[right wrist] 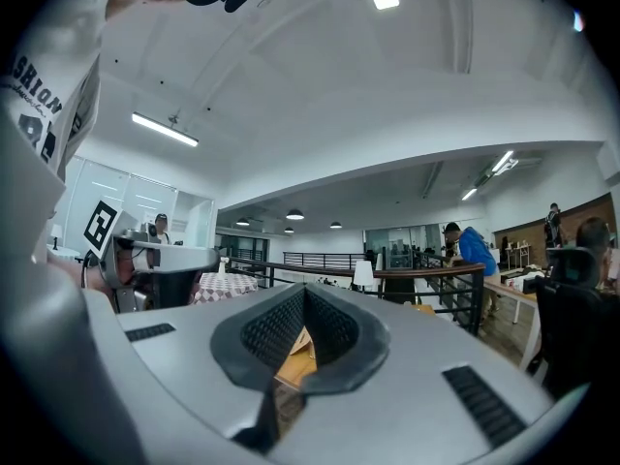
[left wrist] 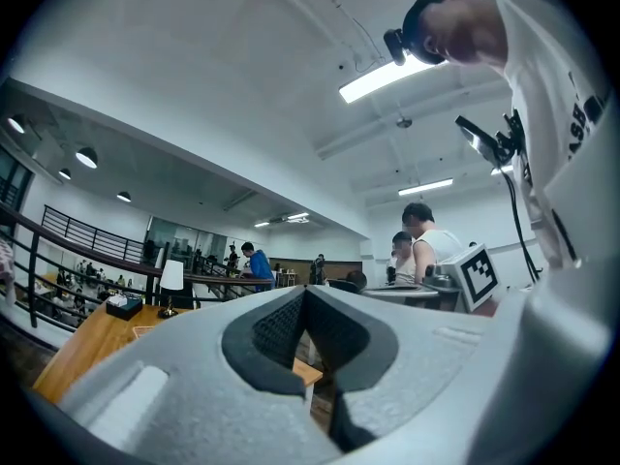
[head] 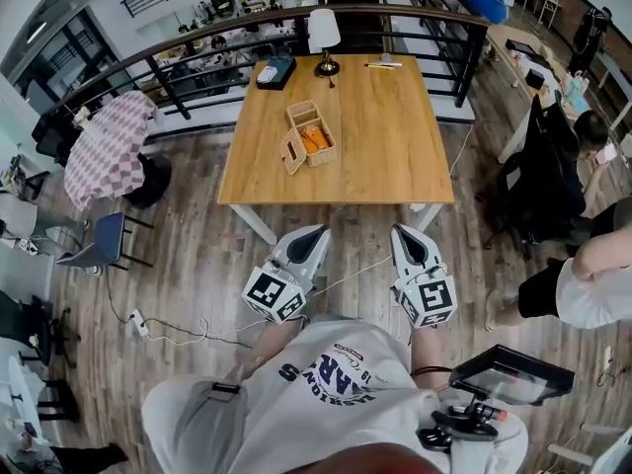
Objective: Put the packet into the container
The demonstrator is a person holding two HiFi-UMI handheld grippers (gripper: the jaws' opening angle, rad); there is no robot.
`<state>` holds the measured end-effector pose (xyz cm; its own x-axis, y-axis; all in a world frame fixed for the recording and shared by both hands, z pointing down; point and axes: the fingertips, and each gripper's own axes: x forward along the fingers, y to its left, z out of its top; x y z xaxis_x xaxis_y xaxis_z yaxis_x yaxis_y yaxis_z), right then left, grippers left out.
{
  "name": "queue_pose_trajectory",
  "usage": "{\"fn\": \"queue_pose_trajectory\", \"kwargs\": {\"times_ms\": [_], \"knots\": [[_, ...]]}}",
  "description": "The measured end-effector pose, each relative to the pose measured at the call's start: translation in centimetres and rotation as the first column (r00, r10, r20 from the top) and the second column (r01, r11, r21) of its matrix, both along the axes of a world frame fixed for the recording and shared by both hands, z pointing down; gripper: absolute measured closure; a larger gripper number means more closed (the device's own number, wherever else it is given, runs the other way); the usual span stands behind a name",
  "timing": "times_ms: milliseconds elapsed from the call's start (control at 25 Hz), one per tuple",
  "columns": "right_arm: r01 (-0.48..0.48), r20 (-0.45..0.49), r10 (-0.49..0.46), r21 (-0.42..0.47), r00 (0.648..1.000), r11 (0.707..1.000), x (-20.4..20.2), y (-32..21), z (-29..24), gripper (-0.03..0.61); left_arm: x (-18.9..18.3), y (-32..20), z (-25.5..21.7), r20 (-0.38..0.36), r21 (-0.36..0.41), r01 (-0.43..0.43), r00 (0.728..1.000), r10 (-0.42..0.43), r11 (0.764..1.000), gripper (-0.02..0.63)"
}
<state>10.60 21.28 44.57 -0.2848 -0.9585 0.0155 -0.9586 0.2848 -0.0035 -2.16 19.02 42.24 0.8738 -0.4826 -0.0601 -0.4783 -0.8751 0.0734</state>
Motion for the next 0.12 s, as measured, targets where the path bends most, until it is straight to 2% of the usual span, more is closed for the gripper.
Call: {"fn": "queue_pose_trajectory", "kwargs": {"times_ms": [120], "knots": [[-0.010, 0.011, 0.010, -0.022, 1.000, 1.000, -1.7, 0.4, 0.0, 0.572, -1.6, 0.2, -0.3, 0.019, 0.003, -0.015, 1.000, 0.015, 1.000, 0.614]]}}
